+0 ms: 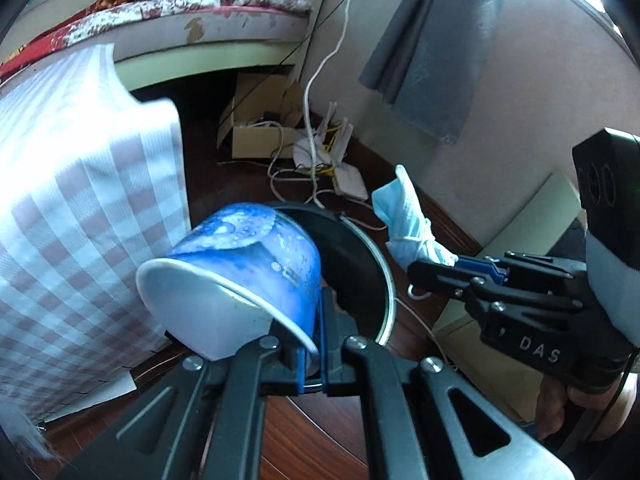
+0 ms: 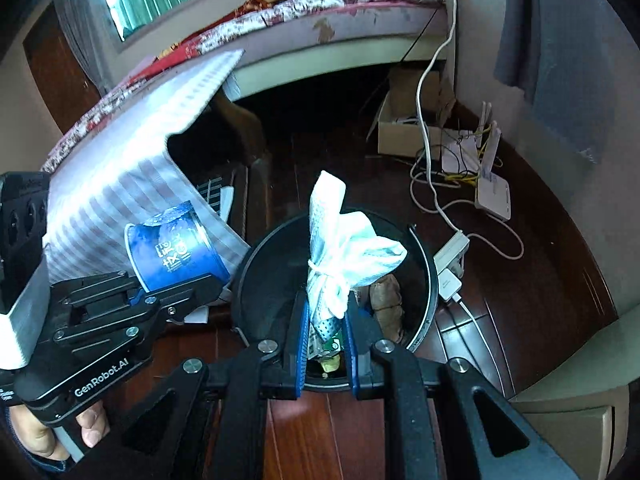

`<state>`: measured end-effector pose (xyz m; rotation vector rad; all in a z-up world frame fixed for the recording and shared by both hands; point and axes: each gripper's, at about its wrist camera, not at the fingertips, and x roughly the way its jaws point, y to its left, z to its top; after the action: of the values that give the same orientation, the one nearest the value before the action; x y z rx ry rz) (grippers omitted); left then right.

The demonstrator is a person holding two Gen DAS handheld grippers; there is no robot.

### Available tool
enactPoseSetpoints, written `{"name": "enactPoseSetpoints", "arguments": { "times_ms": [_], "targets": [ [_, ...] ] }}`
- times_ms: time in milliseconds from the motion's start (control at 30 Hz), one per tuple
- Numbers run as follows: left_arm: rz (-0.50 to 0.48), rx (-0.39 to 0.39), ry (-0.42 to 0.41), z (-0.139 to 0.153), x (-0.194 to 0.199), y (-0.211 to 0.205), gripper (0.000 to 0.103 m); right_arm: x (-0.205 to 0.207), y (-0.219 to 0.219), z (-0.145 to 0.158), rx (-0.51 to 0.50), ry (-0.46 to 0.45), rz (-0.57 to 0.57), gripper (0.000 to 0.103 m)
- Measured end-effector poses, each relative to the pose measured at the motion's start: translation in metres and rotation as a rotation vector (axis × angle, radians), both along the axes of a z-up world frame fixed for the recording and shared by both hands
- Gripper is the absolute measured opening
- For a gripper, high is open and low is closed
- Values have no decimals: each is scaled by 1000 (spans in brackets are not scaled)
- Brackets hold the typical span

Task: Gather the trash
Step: 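Carry cup and tissue over the black bin and open both tools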

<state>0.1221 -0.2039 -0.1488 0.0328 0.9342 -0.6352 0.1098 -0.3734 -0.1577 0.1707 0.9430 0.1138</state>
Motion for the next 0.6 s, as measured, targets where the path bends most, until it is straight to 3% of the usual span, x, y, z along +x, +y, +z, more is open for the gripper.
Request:
{"name": "enactPoseSetpoints", "arguments": {
  "times_ms": [300, 333, 367, 400, 433, 500, 600],
  "targets": [
    [5, 9, 54, -21, 18, -13, 8, 23, -3, -24, -4, 40, 31, 18],
    [13, 24, 56, -25, 19, -16, 14, 25, -5, -28, -26, 44, 30, 28],
    [38, 58, 50, -30, 20, -17, 45, 26, -8, -34, -71, 61, 4, 40],
    [61, 75, 47, -34, 23, -16, 76, 26, -12, -39, -117, 83, -33, 68],
    [80, 73, 33, -36, 22, -13, 80, 24, -18, -43, -125, 90, -57, 81],
    [107, 103, 2, -38, 16, -9, 81, 19, -27, -50, -130, 113, -94, 95],
    [139, 138, 3, -43, 10, -5, 93, 14, -28, -53, -151, 122, -112, 102]
  ]
}}
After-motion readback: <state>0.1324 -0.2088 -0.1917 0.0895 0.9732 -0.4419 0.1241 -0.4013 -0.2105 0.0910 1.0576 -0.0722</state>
